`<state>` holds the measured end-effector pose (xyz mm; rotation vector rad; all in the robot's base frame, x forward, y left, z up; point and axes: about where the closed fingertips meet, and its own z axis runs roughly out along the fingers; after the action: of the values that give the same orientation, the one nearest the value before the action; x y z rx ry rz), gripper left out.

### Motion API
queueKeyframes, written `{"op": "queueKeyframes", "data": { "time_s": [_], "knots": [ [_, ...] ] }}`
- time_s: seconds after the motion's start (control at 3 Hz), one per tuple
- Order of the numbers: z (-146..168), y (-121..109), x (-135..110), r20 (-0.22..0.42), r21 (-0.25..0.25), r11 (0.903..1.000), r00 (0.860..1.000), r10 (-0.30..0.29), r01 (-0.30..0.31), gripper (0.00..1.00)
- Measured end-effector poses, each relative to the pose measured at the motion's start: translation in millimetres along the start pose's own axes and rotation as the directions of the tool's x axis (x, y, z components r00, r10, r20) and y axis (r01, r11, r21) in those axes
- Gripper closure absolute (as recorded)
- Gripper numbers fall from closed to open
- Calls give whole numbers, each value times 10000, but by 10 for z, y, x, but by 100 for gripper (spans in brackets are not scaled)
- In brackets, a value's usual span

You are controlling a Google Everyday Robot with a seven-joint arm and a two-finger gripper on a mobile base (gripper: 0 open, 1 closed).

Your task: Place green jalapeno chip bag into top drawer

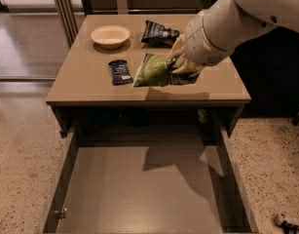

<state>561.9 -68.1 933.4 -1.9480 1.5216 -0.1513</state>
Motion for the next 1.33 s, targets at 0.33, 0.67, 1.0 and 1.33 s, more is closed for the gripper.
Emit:
{"op": "queueKeyframes", "data": {
  "time_s": [0.33, 0.67, 1.0, 1.33],
  "knots": [
    [-92, 143, -123, 170, 208, 9997, 9998, -90, 87, 100],
    [-88, 331, -182, 421, 193, 9998, 9991, -73, 65, 100],
    [32, 594, -159, 623, -10, 10000, 9980, 76, -75, 100],
    [203, 906, -97, 886, -349, 9989, 9955, 340, -310, 100]
  ]
}}
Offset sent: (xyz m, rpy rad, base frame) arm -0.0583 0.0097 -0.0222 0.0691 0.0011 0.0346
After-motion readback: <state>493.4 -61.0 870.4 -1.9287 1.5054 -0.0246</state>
